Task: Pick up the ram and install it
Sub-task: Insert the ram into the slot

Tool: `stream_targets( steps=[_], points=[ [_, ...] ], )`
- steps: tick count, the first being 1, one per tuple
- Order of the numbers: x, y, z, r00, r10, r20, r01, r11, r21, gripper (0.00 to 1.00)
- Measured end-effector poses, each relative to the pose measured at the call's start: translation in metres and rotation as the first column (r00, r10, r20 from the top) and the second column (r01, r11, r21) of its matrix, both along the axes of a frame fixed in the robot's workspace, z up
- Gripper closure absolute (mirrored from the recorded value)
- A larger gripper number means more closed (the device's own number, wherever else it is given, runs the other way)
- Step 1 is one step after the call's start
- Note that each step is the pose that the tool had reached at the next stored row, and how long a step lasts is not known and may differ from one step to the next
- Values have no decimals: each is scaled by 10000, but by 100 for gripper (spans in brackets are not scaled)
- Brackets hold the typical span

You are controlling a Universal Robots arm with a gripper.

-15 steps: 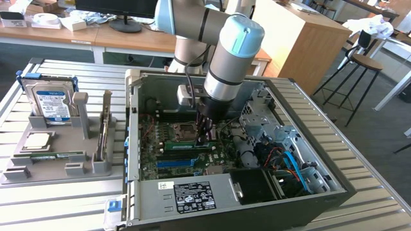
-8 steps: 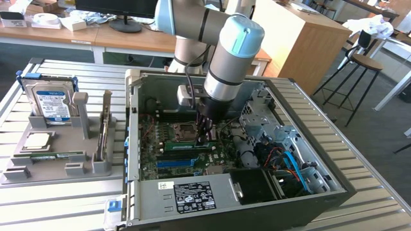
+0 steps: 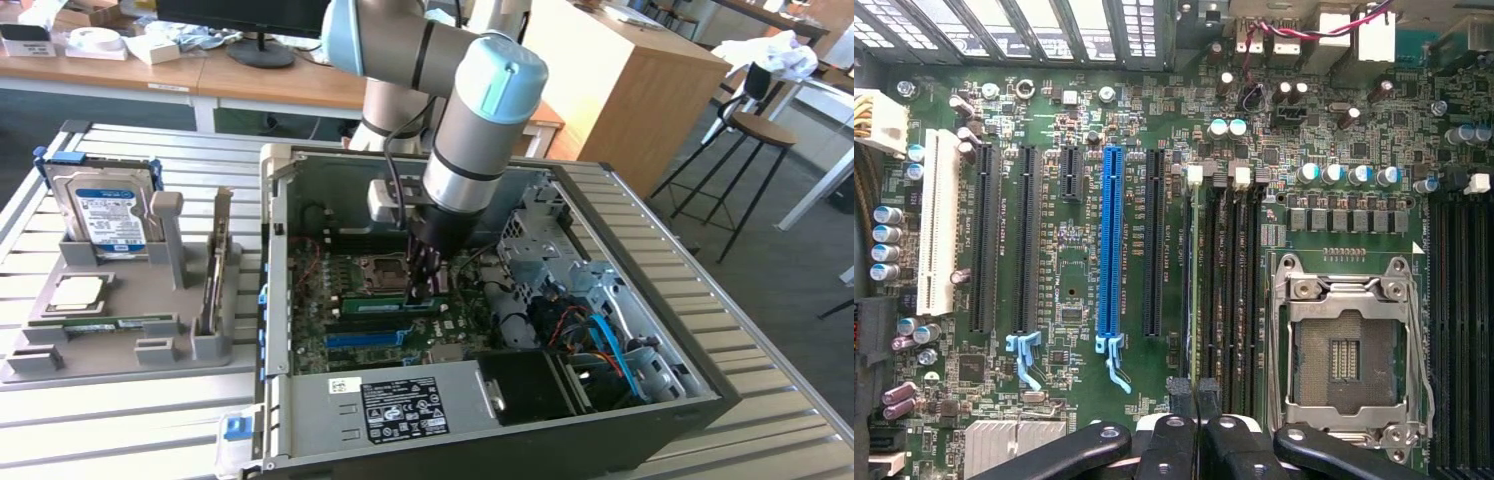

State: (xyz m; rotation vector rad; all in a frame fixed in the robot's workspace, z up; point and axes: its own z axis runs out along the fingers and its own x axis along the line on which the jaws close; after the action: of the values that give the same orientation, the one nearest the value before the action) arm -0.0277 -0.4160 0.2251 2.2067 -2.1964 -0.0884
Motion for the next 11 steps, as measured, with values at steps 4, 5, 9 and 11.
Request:
stream_targets(
  steps=[4, 5, 9, 11],
  points=[
    [0, 1, -1, 10000, 0, 0, 0, 10000, 2, 89],
    [0, 1, -1, 10000, 0, 2, 0, 10000, 3, 89],
    [0, 1, -2, 10000, -1, 1, 1, 10000, 4, 76],
    [0, 1, -1, 10000, 0, 0, 0, 10000, 3, 69]
  ],
)
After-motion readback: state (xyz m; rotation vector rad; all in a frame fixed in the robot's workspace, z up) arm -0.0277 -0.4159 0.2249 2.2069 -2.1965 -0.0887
